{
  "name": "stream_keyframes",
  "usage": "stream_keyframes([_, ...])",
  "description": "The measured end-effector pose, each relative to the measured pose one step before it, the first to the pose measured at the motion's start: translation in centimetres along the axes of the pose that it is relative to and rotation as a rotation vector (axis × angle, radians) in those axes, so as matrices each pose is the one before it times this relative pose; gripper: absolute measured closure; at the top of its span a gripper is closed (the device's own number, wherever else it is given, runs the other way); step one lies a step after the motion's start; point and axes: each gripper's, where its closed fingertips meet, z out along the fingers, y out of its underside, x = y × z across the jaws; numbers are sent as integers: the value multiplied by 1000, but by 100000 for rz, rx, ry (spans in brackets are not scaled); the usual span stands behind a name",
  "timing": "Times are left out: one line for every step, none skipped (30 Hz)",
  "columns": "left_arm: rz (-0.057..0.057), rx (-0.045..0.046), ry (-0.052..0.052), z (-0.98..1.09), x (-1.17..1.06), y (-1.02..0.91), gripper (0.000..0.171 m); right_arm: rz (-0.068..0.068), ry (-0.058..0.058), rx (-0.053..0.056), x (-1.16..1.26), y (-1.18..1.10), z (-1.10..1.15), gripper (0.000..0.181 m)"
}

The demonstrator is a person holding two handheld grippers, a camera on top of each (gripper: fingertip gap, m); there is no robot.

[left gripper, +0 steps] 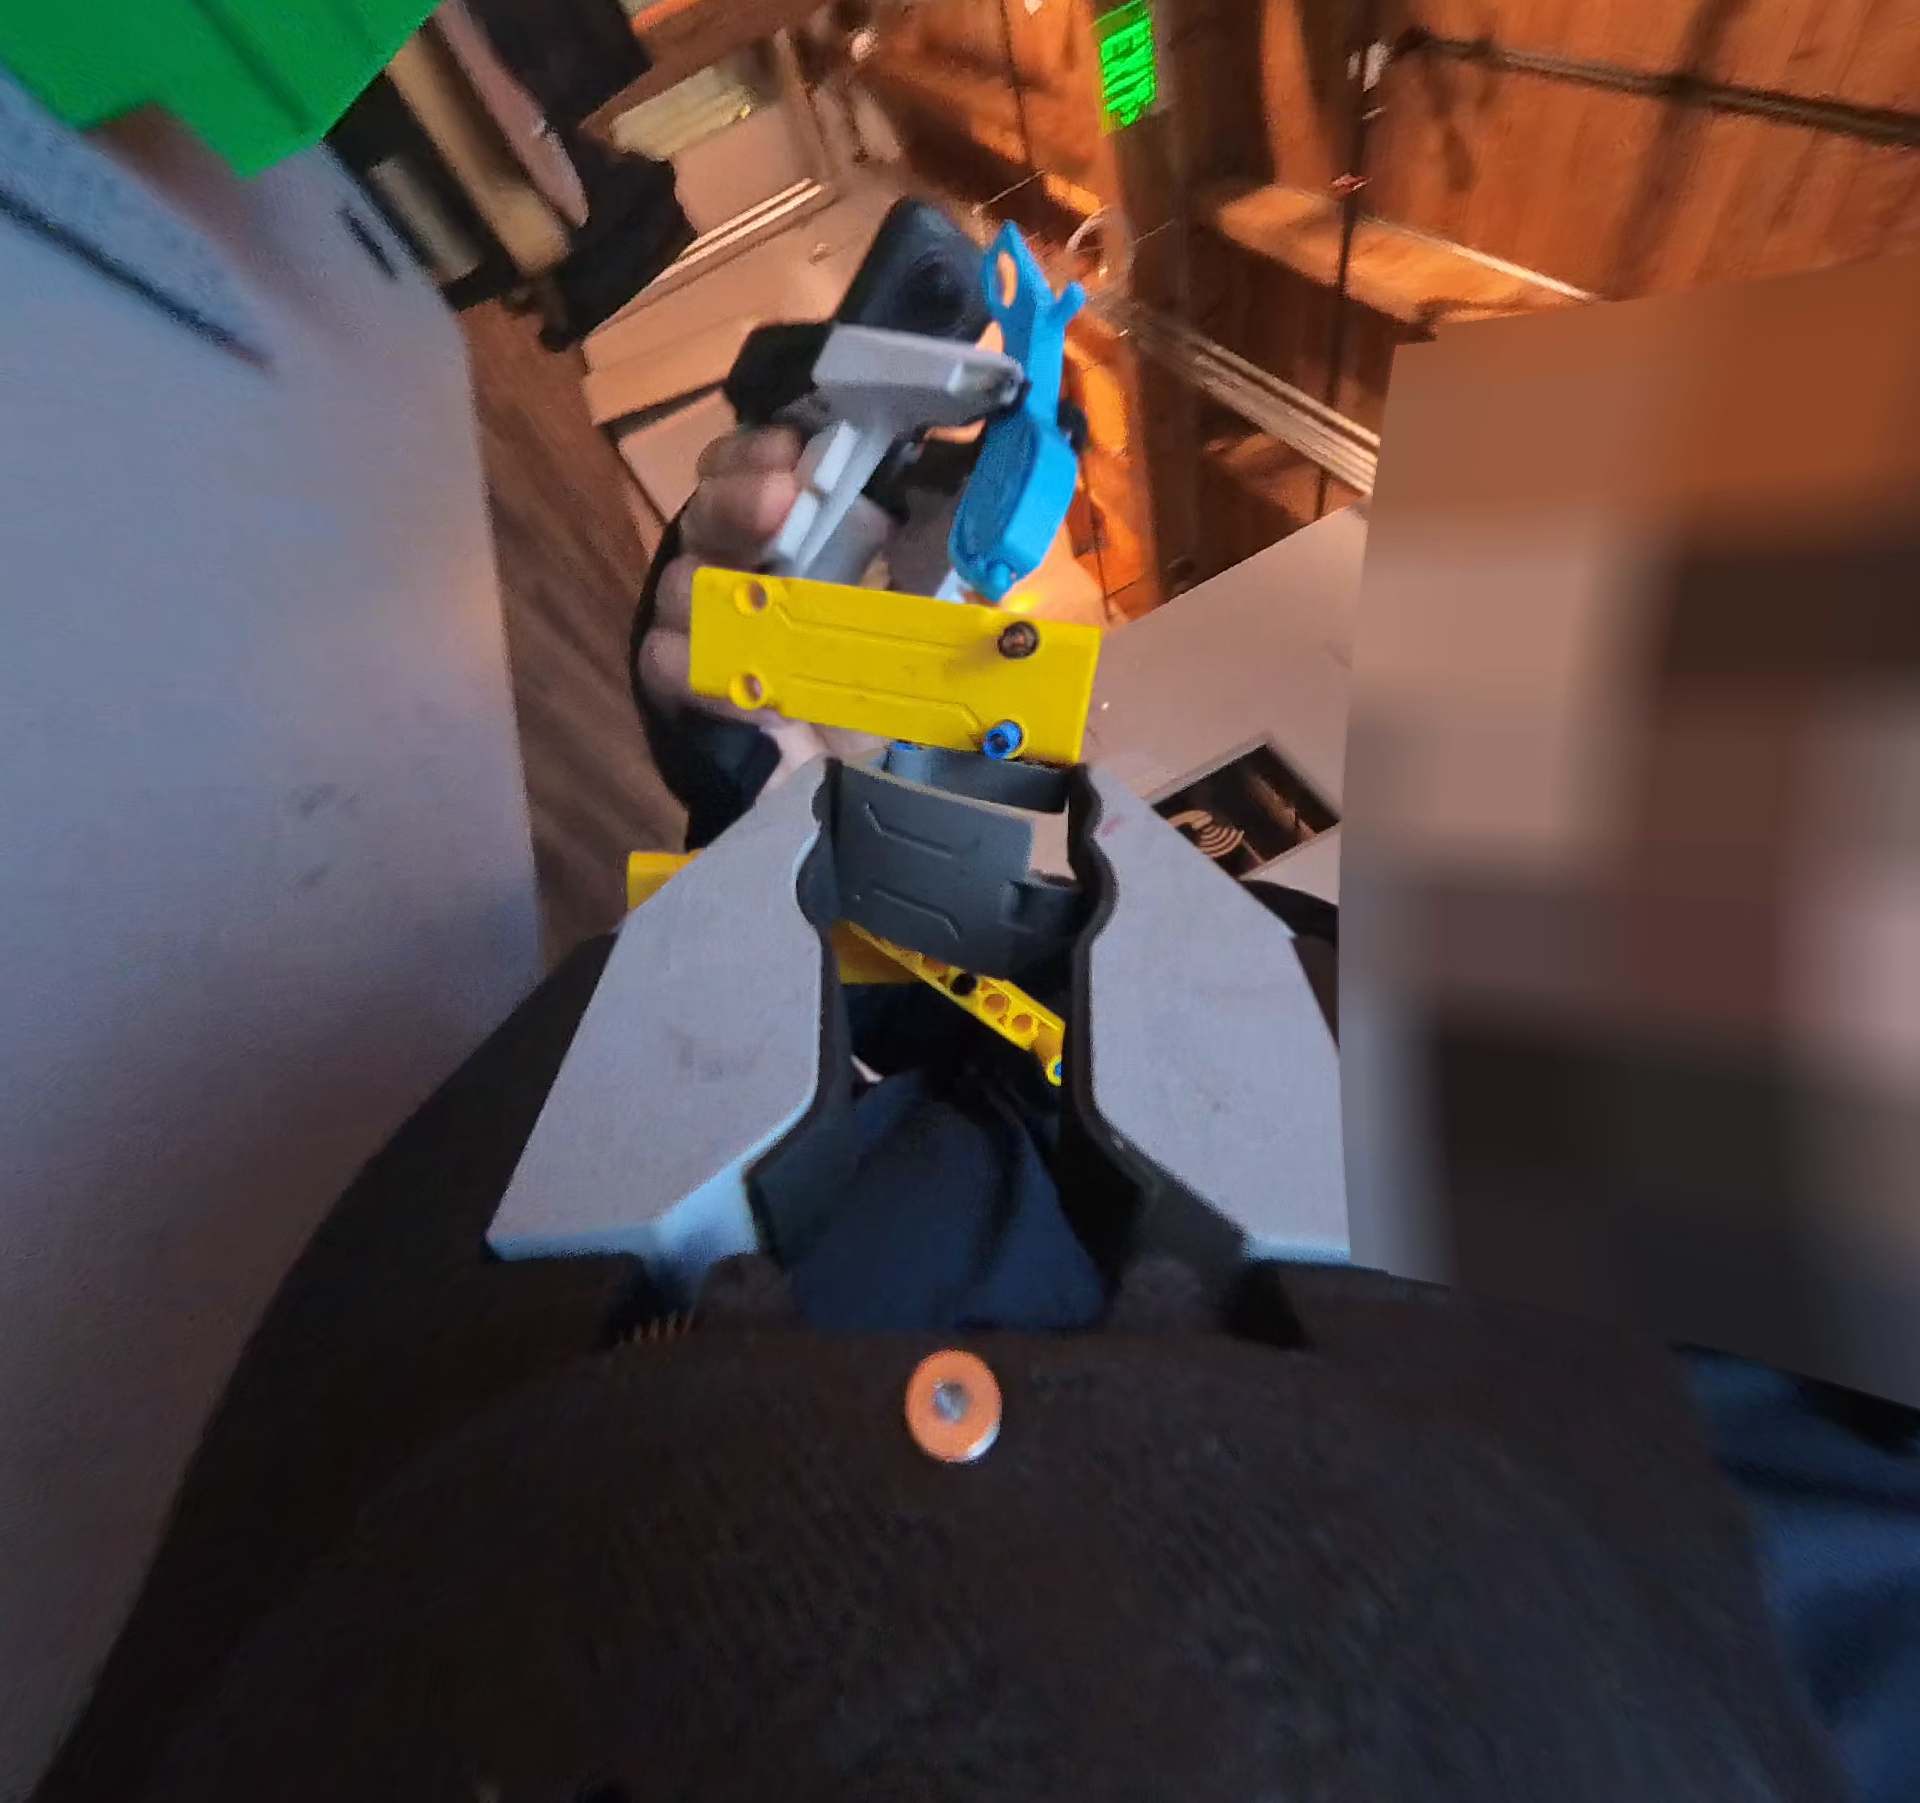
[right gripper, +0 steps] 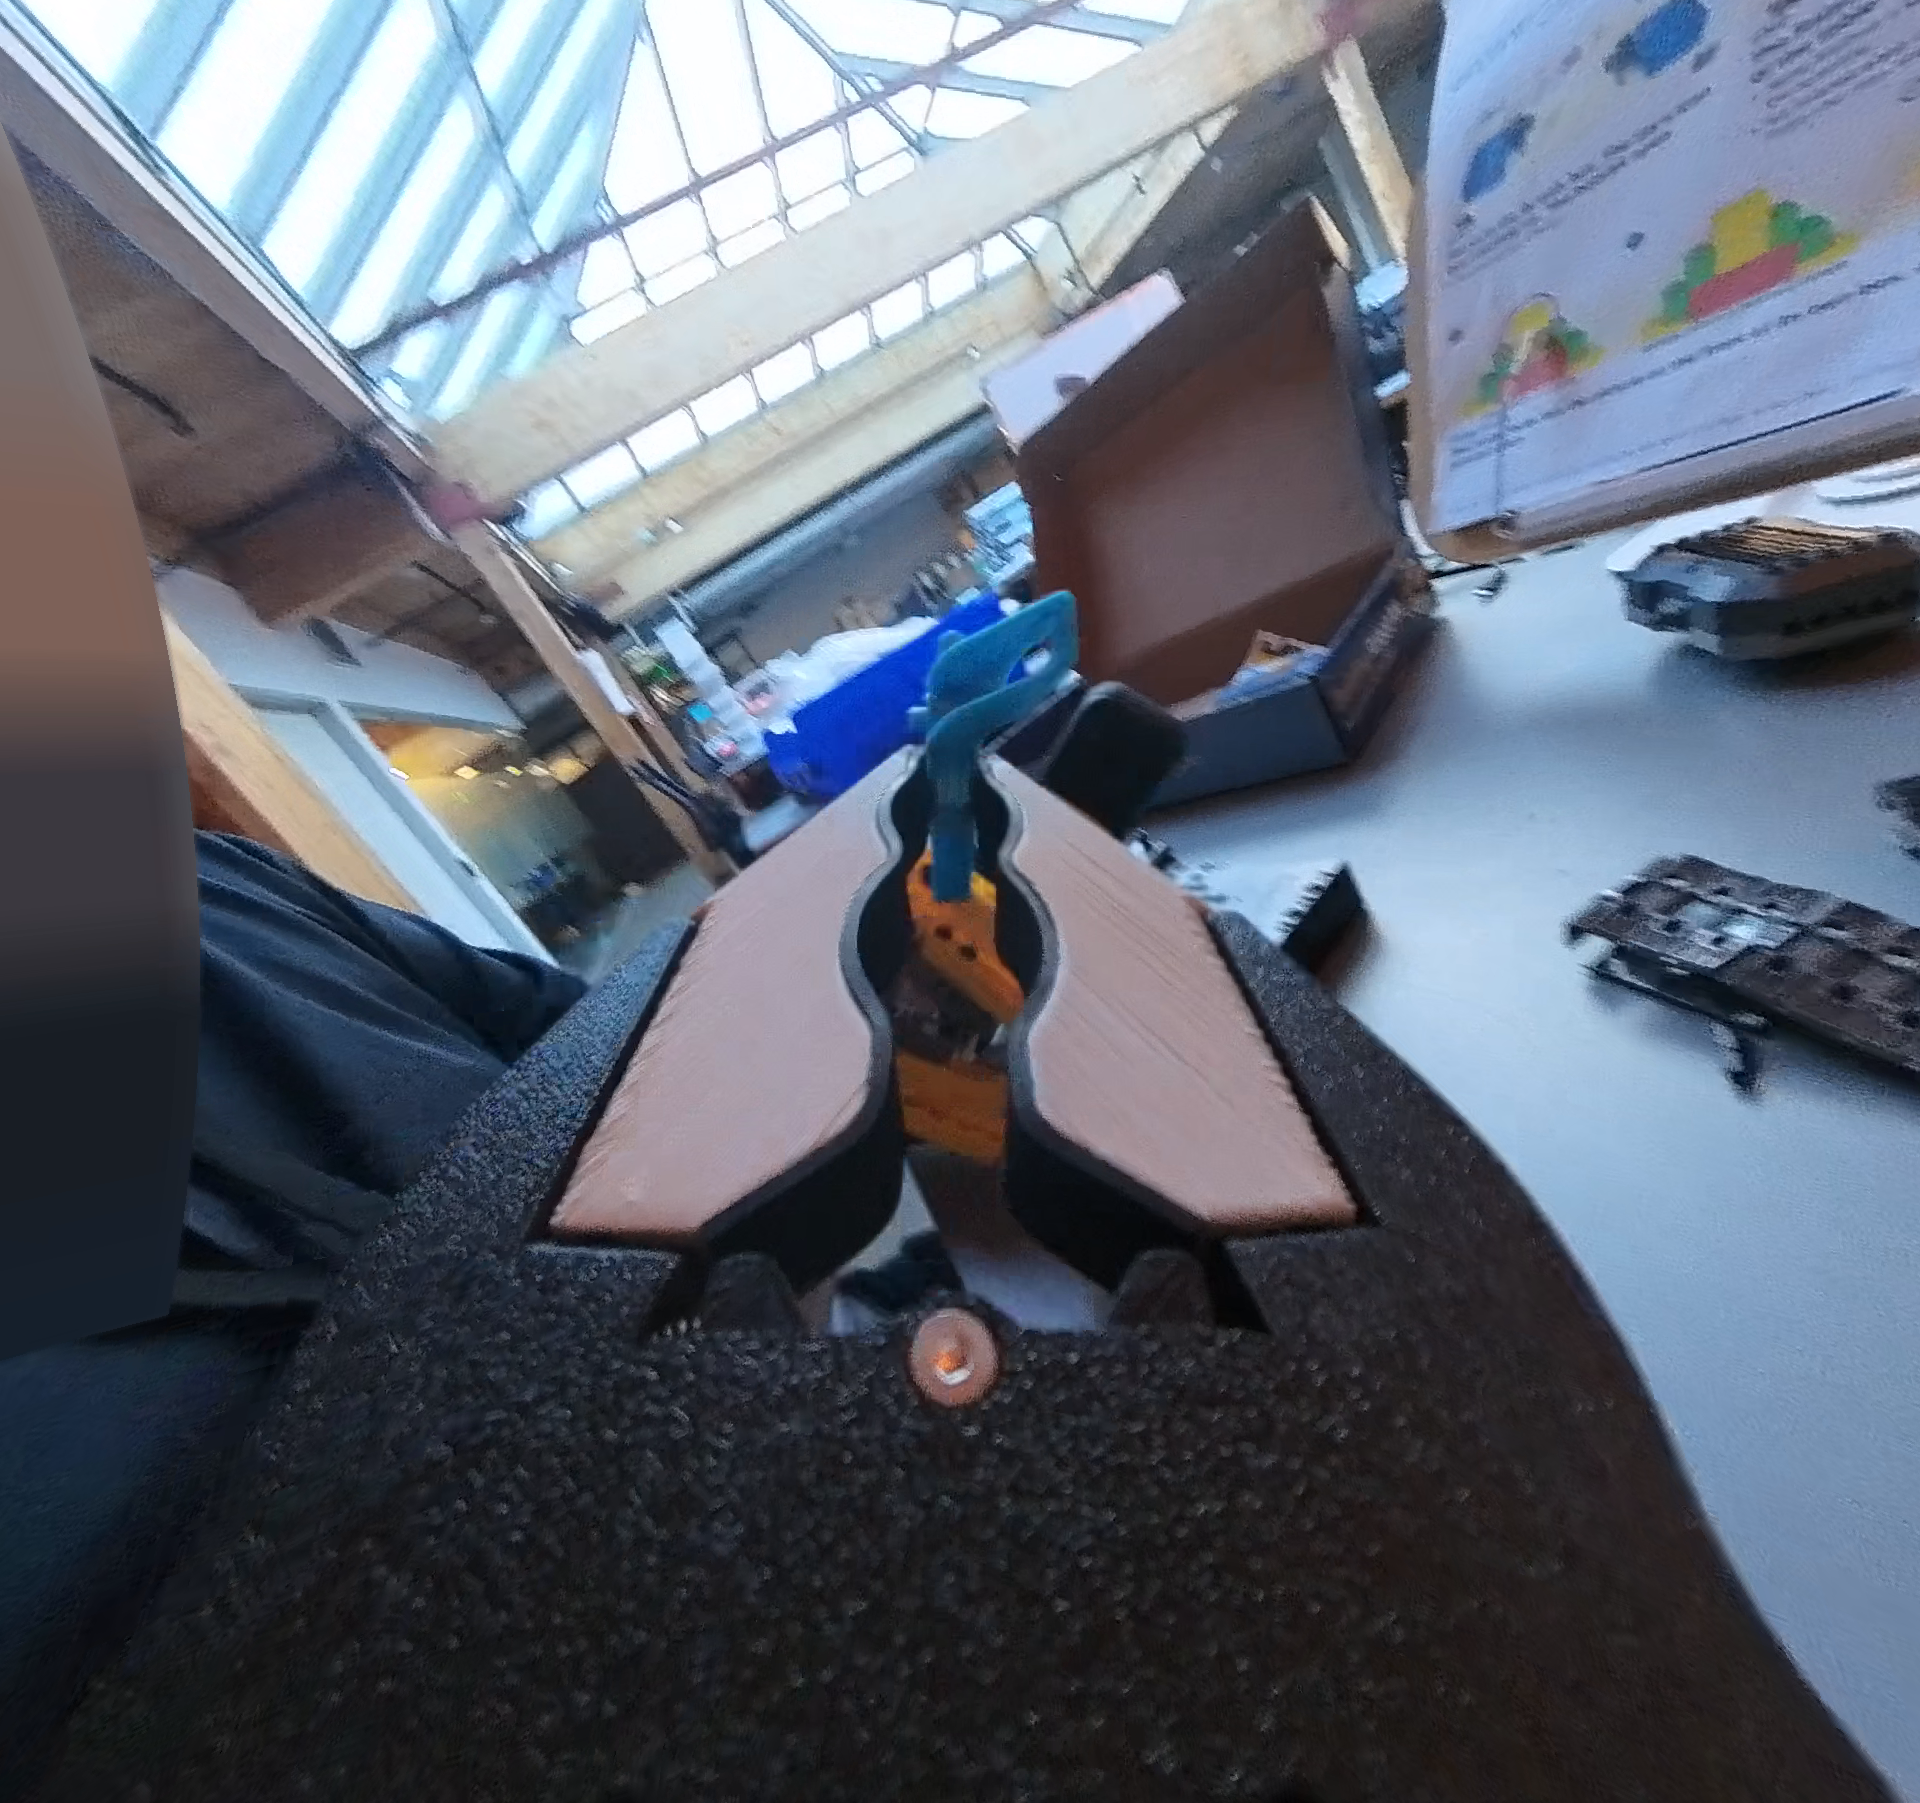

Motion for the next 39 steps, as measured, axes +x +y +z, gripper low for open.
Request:
stream_keyframes([-1243, -1920, -2039, 125, -496, 360, 131, -2186, 4155, -2833, 730, 441, -203, 178])
stream_keyframes([-725, -1037, -1877, 94, -434, 179, 131, -1664, 4083, -3027, 739, 566, -153, 178])
stream_keyframes([-1250, -660, -2889, 42, -588, 85, 131, -836, 2249, -2100, 451, 539, -65, 178])
stream_keyframes([-1339, -1089, -3661, 16, -738, 120, 131, 351, 268, -779, 158, 401, -22, 178])
stream_keyframes([-1152, -1783, -4771, -26, -949, 198, 131, 1030, 126, -15, 169, 312, -12, 177])
stream_keyframes([136, -2153, -6093, -72, -1150, 267, 130, 545, 1204, -83, 366, 288, -42, 178])
stream_keyframes([1524, -780, -4705, -78, -866, 89, 124, -551, 2126, -571, 509, 263, -78, 177])
stream_keyframes([-64, 789, -597, -106, -70, -165, 124, -1208, 2256, -1023, 526, 251, -90, 179])
stream_keyframes([413, 297, -1028, -152, -75, -144, 124, -1266, 1772, -1207, 440, 222, -92, 178])
stream_keyframes([1626, 740, -2802, -200, -292, -237, 121, -1232, 1494, -960, 371, 192, -97, 178])
stream_keyframes([1712, 1202, -3437, -267, -371, -266, 116, -1074, 1653, -799, 371, 177, -76, 178])
stream_keyframes([1365, 791, -2536, -308, -232, -182, 114, -853, 1375, -879, 307, 171, -38, 178])
stream_keyframes([1243, 81, -2106, -298, -195, -52, 112, -761, 880, -812, 222, 145, -31, 177])
stream_keyframes([1154, -390, -2504, -324, -278, 47, 106, -573, 908, -677, 213, 103, -29, 178])
stream_keyframes([894, -142, -3036, -358, -375, 47, 100, -38, 750, -535, 190, 98, 0, 178])
stream_keyframes([714, 161, -2663, -419, -322, 53, 95, 733, -232, -184, 50, 79, 25, 178])
stream_keyframes([704, 278, -2446, -465, -298, 62, 91, 1206, -1083, 74, -93, 59, 43, 178])
stream_keyframes([824, 190, -2645, -504, -306, 93, 88, 981, -1016, -117, -101, 112, 80, 178])
stream_keyframes([674, -45, -2706, -525, -313, 111, 85, 347, -368, -440, -18, 162, 96, 177])
stream_keyframes([775, -526, -3001, -551, -380, 182, 87, -107, 31, -581, 25, 171, 108, 177])
stream_keyframes([1623, -1968, -4754, -510, -636, 397, 96, -110, -107, -580, -14, 135, 107, 177])
stream_keyframes([3170, -2767, -4857, -379, -529, 521, 108, 66, -301, -476, -32, 109, 100, 178])
stream_keyframes([2634, -2348, -4049, -281, -370, 502, 115, 135, -186, -207, 2, 49, 74, 177])
stream_keyframes([1857, -1722, -971, -160, 37, 439, 117, 317, 5, -75, 49, 37, 59, 177])
stream_keyframes([816, -838, -784, -96, -73, 278, 122, 835, 9, -180, 95, 73, 57, 177])
stream_keyframes([1519, -435, -1343, -29, -234, 140, 129, 1493, -371, 41, 69, 57, 55, 178])
stream_keyframes([1239, -258, -1547, -7, -251, 75, 135, 2187, -1076, 594, -19, -33, 32, 177])
stream_keyframes([154, -122, -226, -35, 3, 7, 134, 2999, -1711, 1123, -108, -125, 12, 178])
stream_keyframes([1080, -125, 42, -69, 140, -11, 129, 4223, -2624, 1616, -209, -237, -36, 178])
stream_keyframes([2639, -444, -1742, -103, 34, 99, 126, 5661, -3934, 2256, -363, -371, -77, 178])
stream_keyframes([3698, -854, -3280, -127, -101, 143, 126, 6657, -4399, 2875, -381, -482, -136, 178])
stream_keyframes([4323, -511, -3378, -180, -21, 29, 128, 6966, -4143, 2882, -331, -491, -148, 178])
stream_keyframes([5000, 529, -3278, -244, 82, -149, 130, 6742, -4227, 2405, -345, -406, -120, 178])
stream_keyframes([5834, 1140, -2333, -309, 281, -345, 132, 6196, -4270, 2053, -374, -320, -65, 178])
stream_keyframes([6920, 2314, -2510, -346, 333, -561, 134, 5350, -3671, 1531, -315, -180, 9, 178])
stream_keyframes([7759, 2711, -2652, -333, 351, -663, 138, 4256, -2812, 736, -218, -18, 85, 178])
stream_keyframes([7733, 2832, -2759, -244, 294, -725, 141, 3175, -2226, 151, -185, 116, 185, 178])
stream_keyframes([6461, 2315, -3061, -123, 137, -611, 143, 2396, -1980, -127, -182, 171, 262, 178])
stream_keyframes([4472, 247, -3787, 67, -161, -245, 144, 1883, -1773, -504, -186, 228, 315, 178])
